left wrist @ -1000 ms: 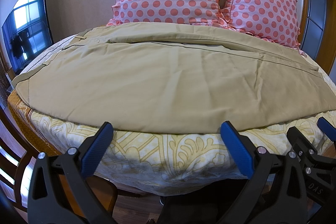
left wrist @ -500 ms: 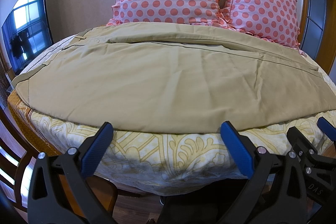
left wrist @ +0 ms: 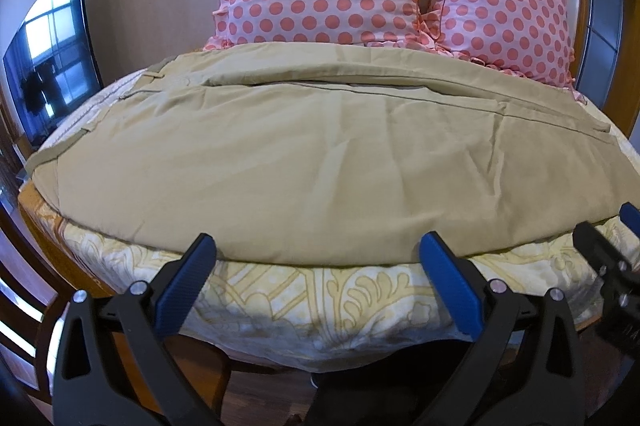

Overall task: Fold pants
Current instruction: 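Reach the right tool to the trouser hem and close on it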

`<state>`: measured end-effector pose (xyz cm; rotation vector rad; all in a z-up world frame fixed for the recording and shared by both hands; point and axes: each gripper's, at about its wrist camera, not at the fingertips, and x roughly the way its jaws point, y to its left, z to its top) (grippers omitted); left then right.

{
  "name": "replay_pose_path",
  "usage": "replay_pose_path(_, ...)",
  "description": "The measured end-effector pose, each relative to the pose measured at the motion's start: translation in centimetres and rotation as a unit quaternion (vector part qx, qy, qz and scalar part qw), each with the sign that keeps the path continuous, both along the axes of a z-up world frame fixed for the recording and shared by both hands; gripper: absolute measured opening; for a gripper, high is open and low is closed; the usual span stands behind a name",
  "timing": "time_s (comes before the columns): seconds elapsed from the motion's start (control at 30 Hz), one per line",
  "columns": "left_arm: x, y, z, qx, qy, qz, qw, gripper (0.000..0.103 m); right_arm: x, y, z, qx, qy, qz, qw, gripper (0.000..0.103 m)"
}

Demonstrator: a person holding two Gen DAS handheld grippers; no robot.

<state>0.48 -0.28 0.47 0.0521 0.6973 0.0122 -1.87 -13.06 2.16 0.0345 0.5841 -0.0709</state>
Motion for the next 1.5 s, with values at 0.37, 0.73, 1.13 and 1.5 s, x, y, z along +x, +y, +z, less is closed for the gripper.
replay_pose_path(0.37, 0.2, -0.4, 4.8, 0.017, -0.054, -0.013, 0.9983, 0.101, 3.5, -4.0, 5.4, 0.021, -0.027, -0.022, 0.999, 0.102)
replay_pose_path(0.73, 9.9, 0.5, 8.2, -0.036, -0.058, 0.001, 0.9977, 0.101, 24.4, -22.8, 8.0, 0.087, 0.059, -0.242, 0.964, 0.077)
replay_pose_path(1.13, 14.4, -0.1, 6.7, -0.036, -0.038, -0.012, 0.9986, 0.101, 37.0, -30.0, 2.2, 0.139, 0.148, -0.321, 0.925, 0.036)
replay_pose_path(1.5, 14.1, 0.8, 6.5, -0.045, -0.036, -0.005, 0.9983, 0.101, 30.3, -32.8, 0.5, 0.243, 0.066, -0.287, 0.924, 0.001)
